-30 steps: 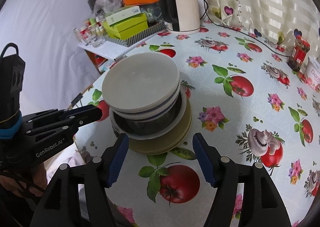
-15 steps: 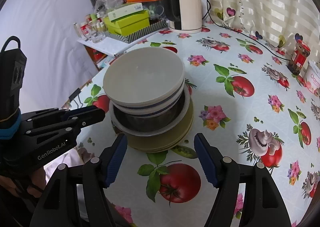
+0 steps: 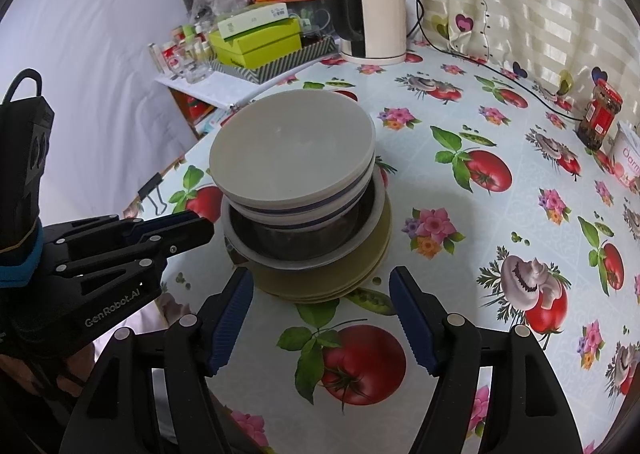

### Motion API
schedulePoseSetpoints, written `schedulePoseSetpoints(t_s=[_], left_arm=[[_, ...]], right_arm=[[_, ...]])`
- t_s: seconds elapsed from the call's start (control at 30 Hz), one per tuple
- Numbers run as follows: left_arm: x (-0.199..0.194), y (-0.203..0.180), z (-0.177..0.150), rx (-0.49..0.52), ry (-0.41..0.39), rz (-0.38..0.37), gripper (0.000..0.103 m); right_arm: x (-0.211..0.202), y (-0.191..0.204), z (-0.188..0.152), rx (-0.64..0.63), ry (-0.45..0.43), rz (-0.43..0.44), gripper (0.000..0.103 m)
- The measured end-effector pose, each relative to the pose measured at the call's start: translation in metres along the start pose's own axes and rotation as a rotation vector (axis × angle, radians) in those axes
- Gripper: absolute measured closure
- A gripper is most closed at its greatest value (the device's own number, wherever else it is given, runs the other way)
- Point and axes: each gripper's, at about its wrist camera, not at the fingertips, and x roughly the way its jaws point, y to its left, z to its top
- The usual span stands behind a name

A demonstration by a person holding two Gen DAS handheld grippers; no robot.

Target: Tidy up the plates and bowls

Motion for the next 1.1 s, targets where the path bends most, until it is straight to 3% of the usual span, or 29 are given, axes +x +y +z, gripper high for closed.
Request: schedulePoseSetpoints(t_s=[1.1], left_arm=[[0.0015,0.0032,-0.0016,0.009,-0.004,0.017,0.09]], right_arm=[[0.0023,0.0048,-0.0022,-0.005,0.004,-0.002,0.03]])
